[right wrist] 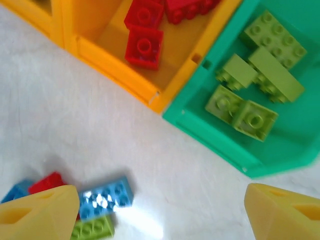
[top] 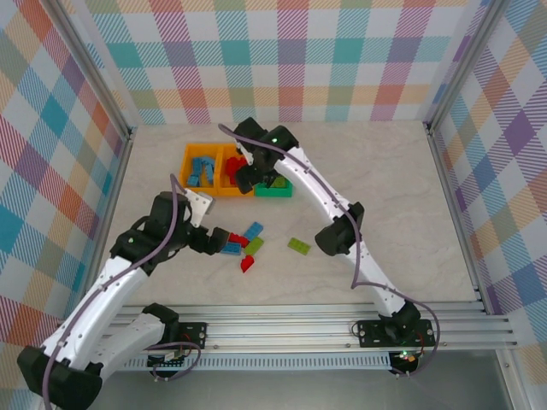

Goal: Sort the legos into containers by color

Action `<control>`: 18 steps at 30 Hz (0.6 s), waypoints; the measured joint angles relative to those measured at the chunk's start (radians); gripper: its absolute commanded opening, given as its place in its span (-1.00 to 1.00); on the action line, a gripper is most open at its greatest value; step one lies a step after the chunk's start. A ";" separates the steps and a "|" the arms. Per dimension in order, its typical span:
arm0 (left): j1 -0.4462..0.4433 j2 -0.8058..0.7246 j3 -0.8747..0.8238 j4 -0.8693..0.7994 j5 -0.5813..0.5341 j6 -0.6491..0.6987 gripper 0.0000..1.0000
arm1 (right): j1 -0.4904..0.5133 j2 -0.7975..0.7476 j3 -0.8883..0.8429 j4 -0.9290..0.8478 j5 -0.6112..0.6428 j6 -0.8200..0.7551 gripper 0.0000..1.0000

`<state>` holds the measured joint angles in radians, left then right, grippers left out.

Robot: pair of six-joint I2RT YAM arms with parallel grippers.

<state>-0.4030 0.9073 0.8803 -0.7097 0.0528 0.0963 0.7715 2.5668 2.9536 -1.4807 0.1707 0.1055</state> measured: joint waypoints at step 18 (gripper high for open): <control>-0.136 0.203 -0.166 0.124 -0.053 -1.138 0.17 | -0.010 -1.116 -1.416 0.405 -0.218 0.046 1.00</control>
<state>-0.5392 1.1107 0.7143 -0.5861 -0.0002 -1.0420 0.7612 1.4506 1.5379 -1.0760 -0.0475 0.1516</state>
